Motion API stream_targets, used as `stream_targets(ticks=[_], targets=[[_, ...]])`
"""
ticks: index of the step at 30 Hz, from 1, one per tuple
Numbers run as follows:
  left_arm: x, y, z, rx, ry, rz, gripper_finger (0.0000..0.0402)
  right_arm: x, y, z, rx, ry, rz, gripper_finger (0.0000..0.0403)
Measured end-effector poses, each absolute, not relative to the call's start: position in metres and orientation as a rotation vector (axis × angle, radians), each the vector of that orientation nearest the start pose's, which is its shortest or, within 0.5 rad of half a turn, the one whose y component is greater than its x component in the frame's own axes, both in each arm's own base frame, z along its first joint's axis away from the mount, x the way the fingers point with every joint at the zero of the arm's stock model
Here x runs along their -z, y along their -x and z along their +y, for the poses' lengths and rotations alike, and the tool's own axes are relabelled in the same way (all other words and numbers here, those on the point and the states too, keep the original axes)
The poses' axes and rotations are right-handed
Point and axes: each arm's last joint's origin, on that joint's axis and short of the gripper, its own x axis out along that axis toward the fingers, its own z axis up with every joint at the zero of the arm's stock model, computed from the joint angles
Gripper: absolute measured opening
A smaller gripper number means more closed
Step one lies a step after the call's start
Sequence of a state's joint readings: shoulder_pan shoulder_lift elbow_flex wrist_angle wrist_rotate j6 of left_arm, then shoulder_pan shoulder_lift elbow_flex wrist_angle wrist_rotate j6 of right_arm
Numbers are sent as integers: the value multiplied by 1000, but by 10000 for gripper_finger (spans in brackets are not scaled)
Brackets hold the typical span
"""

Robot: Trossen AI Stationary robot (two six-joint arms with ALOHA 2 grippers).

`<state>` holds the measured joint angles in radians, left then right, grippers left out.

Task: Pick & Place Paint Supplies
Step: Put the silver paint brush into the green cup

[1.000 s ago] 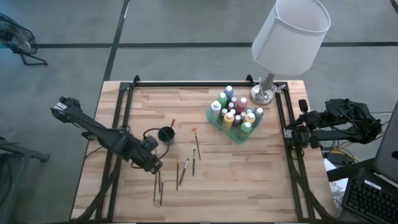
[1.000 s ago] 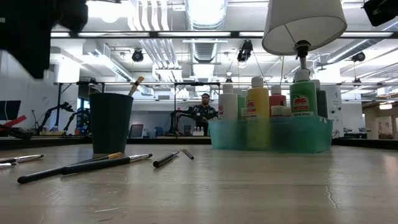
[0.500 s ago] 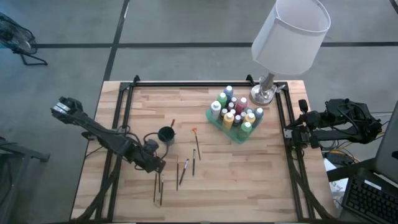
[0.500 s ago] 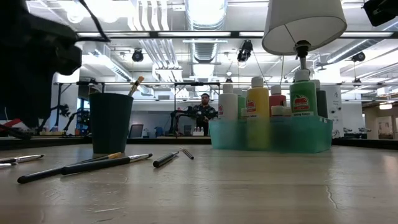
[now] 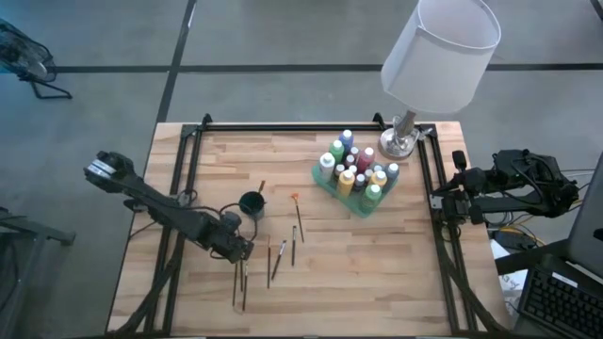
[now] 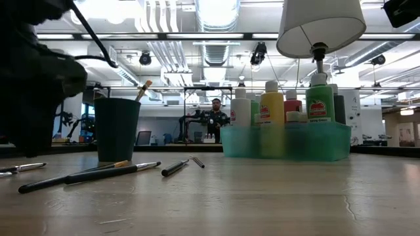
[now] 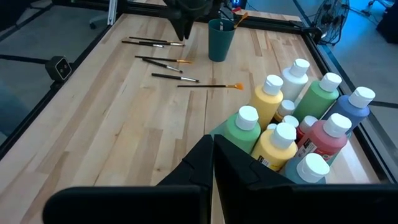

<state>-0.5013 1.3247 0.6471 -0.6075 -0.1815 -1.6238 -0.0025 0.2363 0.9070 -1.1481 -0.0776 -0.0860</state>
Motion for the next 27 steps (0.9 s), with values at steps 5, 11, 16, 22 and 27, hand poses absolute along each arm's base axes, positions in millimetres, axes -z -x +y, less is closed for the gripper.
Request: stream_targets(ticks=[5, 11, 16, 22, 27], targets=[[-154, -199, -99, -750, 958, 1087, 149, -320, -4, 2, -94, 65, 473, 8], [-147, -212, -103, -788, 938, 1106, 149, -320, -4, 2, -94, 64, 474, 8], [-144, -219, -106, -833, 924, 1123, 149, -320, -4, 2, -94, 61, 473, 8], [-146, -222, -106, -877, 909, 1150, 148, -320, -4, 2, -93, 61, 474, 8], [-146, -222, -104, -909, 947, 1146, 142, -320, -4, 2, -93, 60, 474, 8]])
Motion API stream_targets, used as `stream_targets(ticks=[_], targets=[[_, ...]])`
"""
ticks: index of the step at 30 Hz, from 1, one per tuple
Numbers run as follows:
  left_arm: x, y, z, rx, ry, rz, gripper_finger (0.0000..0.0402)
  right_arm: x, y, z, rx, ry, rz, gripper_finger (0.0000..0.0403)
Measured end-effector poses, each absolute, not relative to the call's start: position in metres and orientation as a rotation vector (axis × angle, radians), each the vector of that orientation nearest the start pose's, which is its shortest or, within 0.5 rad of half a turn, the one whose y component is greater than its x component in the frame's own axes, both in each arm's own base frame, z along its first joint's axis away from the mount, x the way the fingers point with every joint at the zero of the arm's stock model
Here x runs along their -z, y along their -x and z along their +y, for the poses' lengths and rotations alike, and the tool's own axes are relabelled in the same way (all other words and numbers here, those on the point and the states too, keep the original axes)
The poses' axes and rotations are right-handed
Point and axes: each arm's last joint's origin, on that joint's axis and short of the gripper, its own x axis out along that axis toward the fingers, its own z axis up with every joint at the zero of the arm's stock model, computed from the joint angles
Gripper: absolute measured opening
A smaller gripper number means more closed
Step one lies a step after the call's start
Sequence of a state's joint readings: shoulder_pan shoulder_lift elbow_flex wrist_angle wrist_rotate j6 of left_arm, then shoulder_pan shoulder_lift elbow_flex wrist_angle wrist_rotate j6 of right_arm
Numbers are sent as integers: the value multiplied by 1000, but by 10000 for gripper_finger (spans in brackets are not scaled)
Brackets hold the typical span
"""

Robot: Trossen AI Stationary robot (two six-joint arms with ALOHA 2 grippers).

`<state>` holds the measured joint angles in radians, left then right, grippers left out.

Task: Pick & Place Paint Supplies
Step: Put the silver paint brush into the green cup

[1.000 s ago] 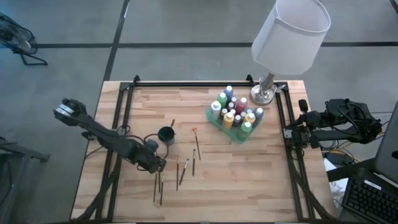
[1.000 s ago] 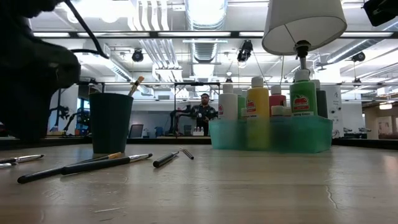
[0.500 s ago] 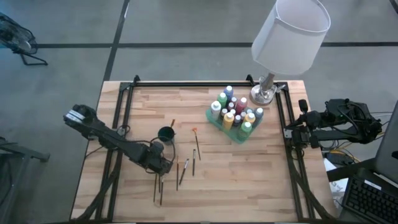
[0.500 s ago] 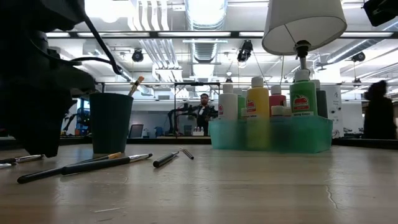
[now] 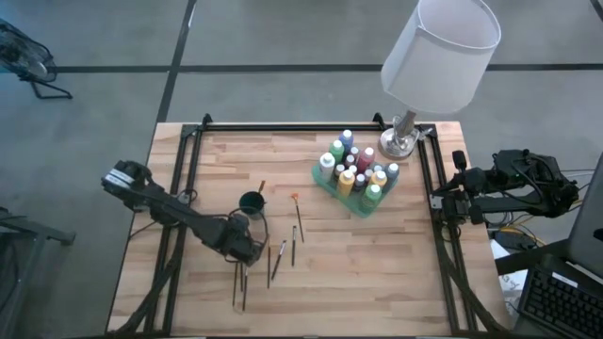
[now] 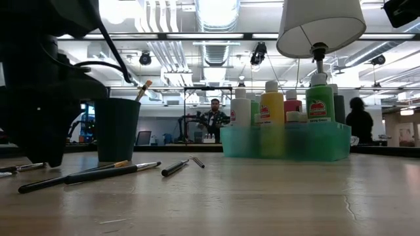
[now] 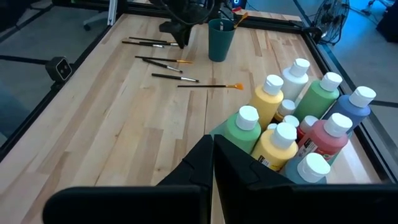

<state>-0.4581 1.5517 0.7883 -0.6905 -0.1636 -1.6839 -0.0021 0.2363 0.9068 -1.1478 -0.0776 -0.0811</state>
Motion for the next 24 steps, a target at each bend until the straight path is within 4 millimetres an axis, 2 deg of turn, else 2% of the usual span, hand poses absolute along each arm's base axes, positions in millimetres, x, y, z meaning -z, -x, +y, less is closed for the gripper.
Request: stream_targets(ticks=[17, 24], targets=[[-145, -220, -103, -919, 955, 1185, 10, -320, -4, 2, -93, 61, 474, 8], [-147, -220, -102, -907, 967, 1176, 5, -320, -4, 2, -93, 60, 474, 8]])
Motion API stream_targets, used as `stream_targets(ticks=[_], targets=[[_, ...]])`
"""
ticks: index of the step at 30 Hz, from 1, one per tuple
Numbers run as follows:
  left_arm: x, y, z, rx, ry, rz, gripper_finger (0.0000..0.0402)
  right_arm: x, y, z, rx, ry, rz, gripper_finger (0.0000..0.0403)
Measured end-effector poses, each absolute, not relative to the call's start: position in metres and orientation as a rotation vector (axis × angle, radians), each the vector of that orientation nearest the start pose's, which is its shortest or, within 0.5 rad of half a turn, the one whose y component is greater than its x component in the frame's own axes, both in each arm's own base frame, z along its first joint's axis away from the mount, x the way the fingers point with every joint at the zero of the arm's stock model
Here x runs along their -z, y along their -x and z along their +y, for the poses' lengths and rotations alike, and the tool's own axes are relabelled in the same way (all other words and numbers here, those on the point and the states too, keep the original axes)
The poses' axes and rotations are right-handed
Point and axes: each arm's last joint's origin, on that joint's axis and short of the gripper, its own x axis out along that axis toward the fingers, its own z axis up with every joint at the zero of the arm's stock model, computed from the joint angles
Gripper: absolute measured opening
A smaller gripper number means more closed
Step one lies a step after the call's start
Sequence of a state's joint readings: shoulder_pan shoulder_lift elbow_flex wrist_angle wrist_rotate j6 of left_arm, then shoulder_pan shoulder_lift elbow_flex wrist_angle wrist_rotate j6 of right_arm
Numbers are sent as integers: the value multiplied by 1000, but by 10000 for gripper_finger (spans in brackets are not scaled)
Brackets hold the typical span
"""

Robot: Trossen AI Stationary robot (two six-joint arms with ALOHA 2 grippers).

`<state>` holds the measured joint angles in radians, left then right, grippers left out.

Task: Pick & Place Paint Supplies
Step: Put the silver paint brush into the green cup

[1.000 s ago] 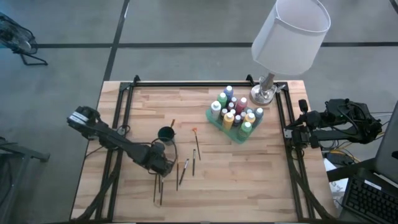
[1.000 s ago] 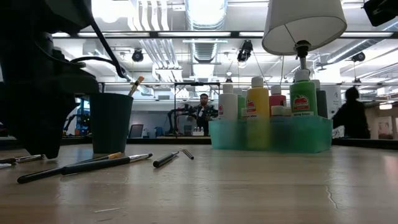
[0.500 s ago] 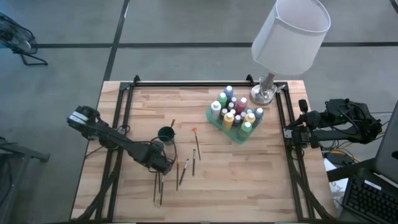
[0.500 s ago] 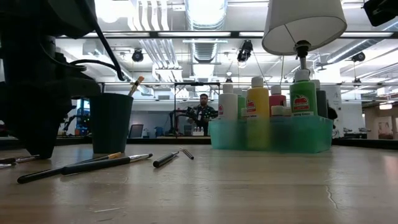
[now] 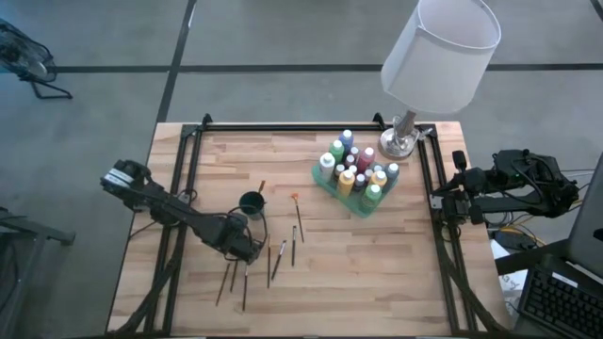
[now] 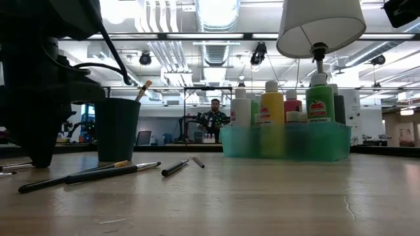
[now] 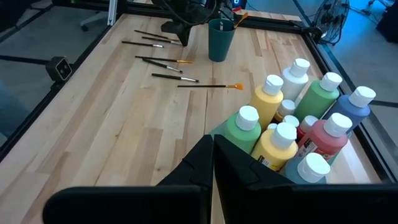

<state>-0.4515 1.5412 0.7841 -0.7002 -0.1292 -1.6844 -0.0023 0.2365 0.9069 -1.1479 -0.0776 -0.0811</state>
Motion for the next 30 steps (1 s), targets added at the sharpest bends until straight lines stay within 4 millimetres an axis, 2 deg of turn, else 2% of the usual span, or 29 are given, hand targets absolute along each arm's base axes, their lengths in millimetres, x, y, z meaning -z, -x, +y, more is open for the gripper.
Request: stream_targets(ticks=[10, 15, 19, 23, 26, 30], targets=[[-167, -227, -103, -830, 1006, 1034, 2, -320, -4, 2, -94, 65, 474, 8], [-192, -227, -100, -780, 1004, 902, 1, -320, -4, 2, -94, 65, 474, 8], [-221, -221, -93, -716, 969, 751, 1, -320, -4, 2, -93, 60, 473, 8], [-257, -212, -84, -653, 835, 539, 1, -320, -4, 2, -94, 65, 474, 8], [-282, -205, -76, -641, 673, 373, 1, -320, -4, 2, -93, 61, 474, 8], [-303, -196, -67, -685, 456, 221, 1, -320, -4, 2, -93, 61, 473, 8]])
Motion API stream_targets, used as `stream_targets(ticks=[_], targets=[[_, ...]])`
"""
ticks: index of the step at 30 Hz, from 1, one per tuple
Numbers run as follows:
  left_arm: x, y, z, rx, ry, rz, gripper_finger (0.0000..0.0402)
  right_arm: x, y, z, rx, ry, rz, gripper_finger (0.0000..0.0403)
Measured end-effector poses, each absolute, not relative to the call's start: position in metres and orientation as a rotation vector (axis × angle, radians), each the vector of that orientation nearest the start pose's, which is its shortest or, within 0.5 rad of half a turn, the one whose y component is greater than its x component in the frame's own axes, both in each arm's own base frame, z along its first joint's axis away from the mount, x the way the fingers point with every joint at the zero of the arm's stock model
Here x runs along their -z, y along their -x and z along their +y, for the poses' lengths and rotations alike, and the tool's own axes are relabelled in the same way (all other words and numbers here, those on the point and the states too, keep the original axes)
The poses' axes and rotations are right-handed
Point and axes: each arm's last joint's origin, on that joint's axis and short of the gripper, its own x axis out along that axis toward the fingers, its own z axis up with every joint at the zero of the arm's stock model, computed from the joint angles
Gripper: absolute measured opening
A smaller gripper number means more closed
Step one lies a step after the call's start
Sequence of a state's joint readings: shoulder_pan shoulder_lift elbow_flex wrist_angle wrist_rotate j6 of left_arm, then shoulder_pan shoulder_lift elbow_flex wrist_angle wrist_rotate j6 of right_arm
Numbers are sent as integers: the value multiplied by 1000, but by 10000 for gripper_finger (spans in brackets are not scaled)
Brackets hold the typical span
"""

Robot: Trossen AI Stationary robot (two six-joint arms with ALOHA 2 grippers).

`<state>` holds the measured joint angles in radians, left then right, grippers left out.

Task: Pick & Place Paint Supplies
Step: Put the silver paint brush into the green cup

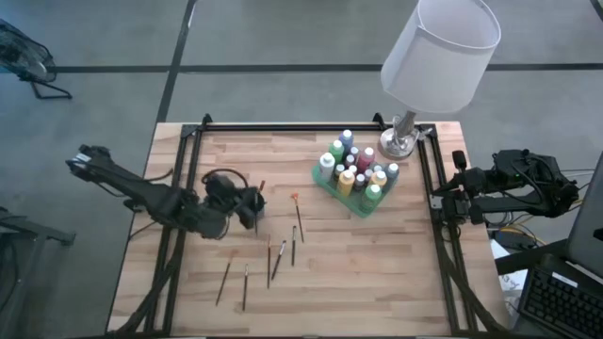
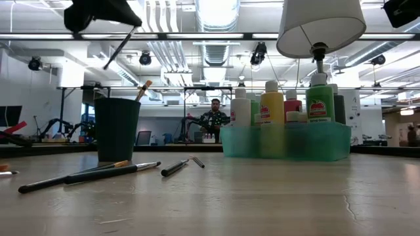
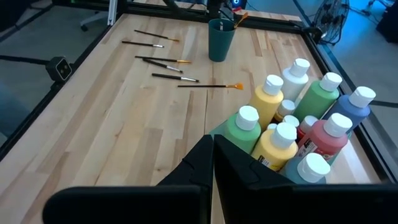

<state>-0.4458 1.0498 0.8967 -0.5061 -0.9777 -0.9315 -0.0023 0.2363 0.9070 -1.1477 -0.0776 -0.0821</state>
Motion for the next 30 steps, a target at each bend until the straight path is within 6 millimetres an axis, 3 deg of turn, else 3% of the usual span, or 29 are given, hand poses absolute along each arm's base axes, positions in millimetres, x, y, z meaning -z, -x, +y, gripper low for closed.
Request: stream_targets(ticks=[9, 19, 30], targets=[[-322, -189, -59, -862, 32, 148, 1, -320, -4, 2, -94, 65, 473, 8], [-308, -192, -58, -862, -12, 136, 0, -320, -4, 2, -93, 61, 474, 8], [-268, -187, -52, -870, 47, 82, 0, -320, -4, 2, -93, 60, 474, 8]])
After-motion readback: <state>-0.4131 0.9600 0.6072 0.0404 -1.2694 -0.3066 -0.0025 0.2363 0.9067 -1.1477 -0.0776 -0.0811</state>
